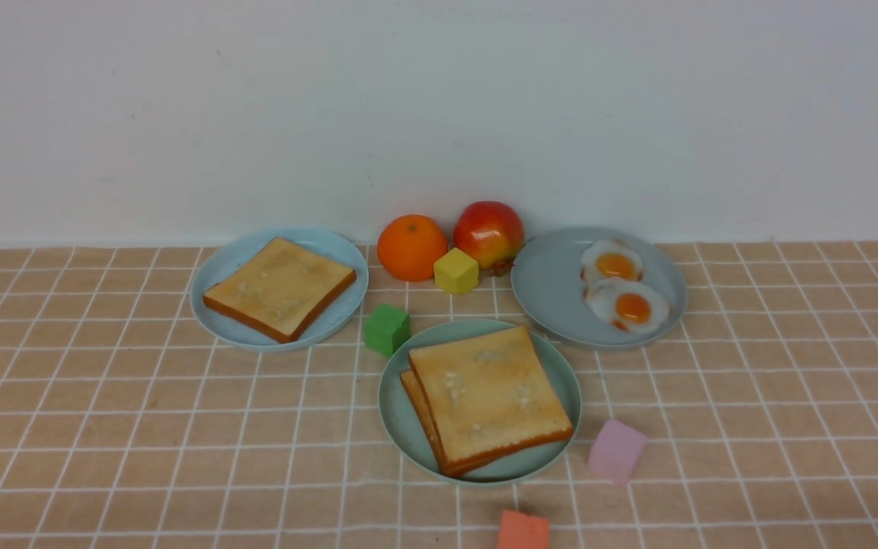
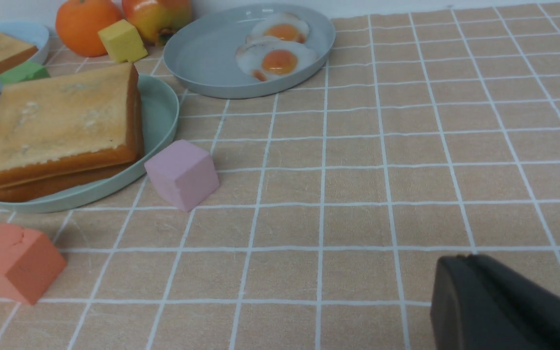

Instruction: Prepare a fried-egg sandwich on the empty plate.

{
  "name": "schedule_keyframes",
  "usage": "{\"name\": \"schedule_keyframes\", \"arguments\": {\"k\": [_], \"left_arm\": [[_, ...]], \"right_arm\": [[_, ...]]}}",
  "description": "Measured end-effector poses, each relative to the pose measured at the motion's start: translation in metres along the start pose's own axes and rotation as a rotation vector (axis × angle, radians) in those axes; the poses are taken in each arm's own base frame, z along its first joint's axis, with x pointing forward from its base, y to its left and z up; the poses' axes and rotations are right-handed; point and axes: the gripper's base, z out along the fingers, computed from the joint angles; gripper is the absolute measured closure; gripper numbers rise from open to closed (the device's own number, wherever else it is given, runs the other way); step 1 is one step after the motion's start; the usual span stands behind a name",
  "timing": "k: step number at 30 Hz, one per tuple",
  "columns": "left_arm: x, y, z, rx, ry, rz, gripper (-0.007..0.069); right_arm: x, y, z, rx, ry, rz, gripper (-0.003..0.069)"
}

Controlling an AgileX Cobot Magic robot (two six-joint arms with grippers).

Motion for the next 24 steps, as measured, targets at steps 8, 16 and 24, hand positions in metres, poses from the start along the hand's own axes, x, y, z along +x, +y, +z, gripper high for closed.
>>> {"name": "schedule_keyframes", "arguments": {"k": [8, 16, 24], "left_arm": [[-0.0001, 0.0000, 0.0000, 0.000, -0.001, 0.000, 0.0638], [-0.0001, 0.0000, 0.0000, 0.000, -0.001, 0.000, 0.0638], [-0.0001, 0.0000, 0.0000, 0.000, -0.001, -0.002, 0.0638]], "right_arm": [[0.0000, 0.0000, 0.0000, 0.000, 0.000, 0.000, 0.0645], [0.0000, 0.0000, 0.0000, 0.000, 0.000, 0.000, 0.0643], [0.0000, 0.0000, 0.0000, 0.000, 0.000, 0.000, 0.0634]]}}
